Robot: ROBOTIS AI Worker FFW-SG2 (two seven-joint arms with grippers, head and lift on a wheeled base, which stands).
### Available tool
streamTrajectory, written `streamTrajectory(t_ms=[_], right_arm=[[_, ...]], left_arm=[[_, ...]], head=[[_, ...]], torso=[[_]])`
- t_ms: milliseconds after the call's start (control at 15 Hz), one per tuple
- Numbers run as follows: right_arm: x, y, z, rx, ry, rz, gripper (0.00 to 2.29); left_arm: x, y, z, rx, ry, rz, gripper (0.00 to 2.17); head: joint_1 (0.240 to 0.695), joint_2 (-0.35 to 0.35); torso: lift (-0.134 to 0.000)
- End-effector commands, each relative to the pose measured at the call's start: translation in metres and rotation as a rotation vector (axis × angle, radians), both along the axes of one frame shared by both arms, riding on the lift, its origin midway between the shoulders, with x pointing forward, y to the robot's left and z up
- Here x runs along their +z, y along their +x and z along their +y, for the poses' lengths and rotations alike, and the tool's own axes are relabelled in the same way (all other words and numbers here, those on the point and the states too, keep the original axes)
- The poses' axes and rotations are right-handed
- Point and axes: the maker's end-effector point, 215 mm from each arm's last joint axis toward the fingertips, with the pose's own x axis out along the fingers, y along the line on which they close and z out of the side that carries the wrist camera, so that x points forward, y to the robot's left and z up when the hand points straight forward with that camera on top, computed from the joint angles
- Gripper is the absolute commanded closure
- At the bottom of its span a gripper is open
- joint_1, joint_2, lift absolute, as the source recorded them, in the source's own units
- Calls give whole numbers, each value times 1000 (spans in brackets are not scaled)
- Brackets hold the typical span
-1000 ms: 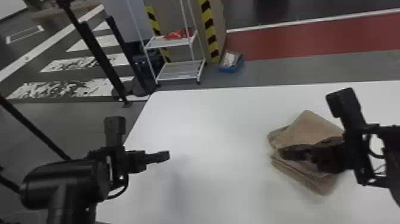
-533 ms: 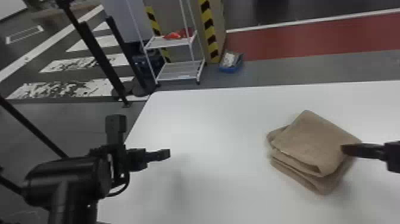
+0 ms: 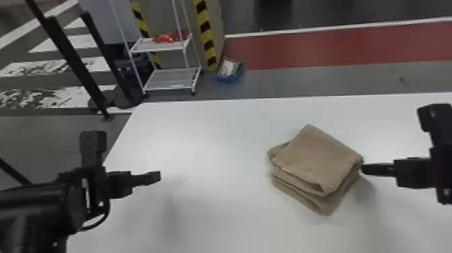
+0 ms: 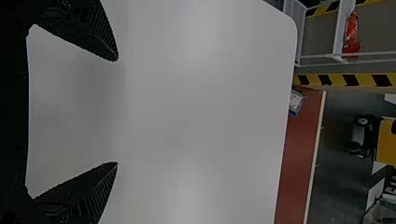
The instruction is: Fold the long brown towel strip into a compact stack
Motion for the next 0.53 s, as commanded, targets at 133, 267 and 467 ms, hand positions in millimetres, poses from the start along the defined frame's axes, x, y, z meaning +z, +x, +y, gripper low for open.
streamTrajectory(t_ms=[133,267,467], right_arm=[[16,42,56,76,1,-87,2105],[23,56,62,94,-29,-111,2105],[19,70,68,130,-89,-135,2105]], left_arm=[[-2,-12,8,11,2,6,80],[-3,-17,11,13,3,11,80],[-4,-20,10,10,-2,11,80]], head=[[695,256],[695,290],[695,299]], torso=[[-123],[-123],[-123]])
